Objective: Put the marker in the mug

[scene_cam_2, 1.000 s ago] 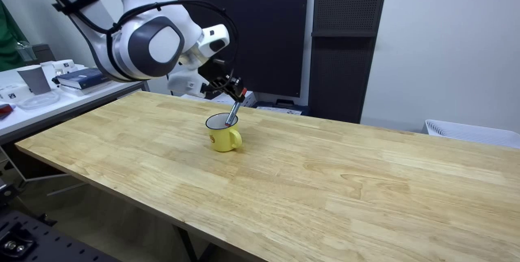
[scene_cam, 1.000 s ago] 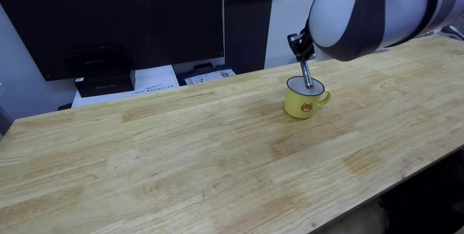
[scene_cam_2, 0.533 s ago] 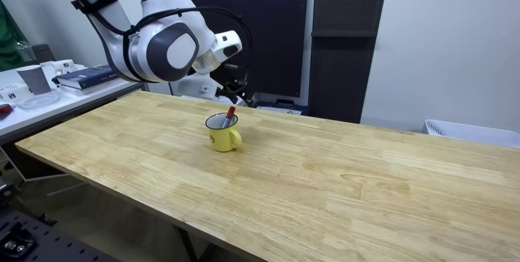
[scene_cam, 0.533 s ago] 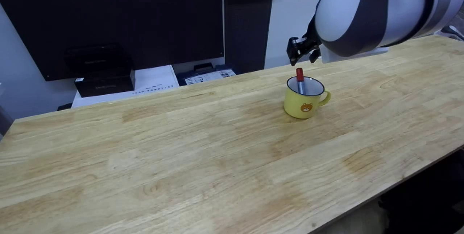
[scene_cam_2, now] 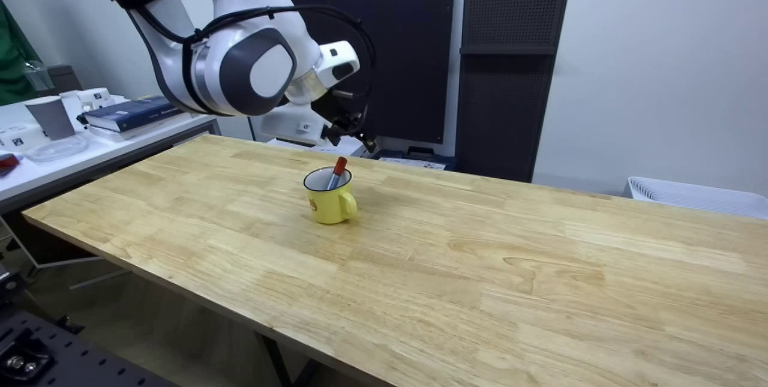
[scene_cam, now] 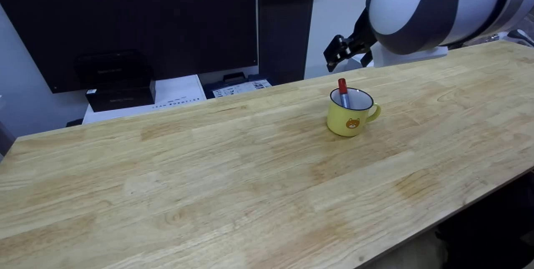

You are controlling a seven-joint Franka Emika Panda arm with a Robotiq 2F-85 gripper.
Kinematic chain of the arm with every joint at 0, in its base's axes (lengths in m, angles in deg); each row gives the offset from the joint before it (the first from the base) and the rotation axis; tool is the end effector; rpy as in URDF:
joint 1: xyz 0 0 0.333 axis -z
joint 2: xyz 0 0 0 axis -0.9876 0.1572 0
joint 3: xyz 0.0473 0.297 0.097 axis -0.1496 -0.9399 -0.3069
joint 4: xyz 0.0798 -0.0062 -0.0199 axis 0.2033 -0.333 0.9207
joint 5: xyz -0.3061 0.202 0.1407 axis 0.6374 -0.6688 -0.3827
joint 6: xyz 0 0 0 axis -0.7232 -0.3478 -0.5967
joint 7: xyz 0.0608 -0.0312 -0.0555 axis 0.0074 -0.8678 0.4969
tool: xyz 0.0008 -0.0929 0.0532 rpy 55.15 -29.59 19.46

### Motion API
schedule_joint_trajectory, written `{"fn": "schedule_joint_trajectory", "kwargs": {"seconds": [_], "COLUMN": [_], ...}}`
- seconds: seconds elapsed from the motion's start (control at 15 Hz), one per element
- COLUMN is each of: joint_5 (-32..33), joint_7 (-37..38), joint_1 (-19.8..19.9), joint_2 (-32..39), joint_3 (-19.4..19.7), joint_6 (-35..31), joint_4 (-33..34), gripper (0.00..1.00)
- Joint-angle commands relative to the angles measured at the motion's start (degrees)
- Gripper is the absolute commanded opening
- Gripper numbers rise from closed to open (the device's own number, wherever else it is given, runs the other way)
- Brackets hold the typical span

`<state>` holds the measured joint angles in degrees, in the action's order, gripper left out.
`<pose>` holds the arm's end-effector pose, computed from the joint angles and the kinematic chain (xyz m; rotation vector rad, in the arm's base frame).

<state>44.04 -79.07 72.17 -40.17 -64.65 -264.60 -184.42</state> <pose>0.5339 -0.0411 0.1619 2.9168 -0.3008 0.8360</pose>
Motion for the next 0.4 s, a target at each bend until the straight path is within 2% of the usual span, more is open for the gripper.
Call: {"fn": "schedule_joint_trajectory", "kwargs": {"seconds": [0.0,0.13,0.33], "joint_5": [-1.01,-4.59,-9.69], "joint_7": [1.81,2.81,2.21], "joint_1": [3.12,1.04,-6.45], "joint_2": [-4.17,-6.47,-9.23], "joint_3": [-1.98,0.6,8.35], "joint_6": [1.59,7.46,10.4], "joint_4": [-6.11,-7.75,-10.13], "gripper": [1.0,1.0,1.0]}}
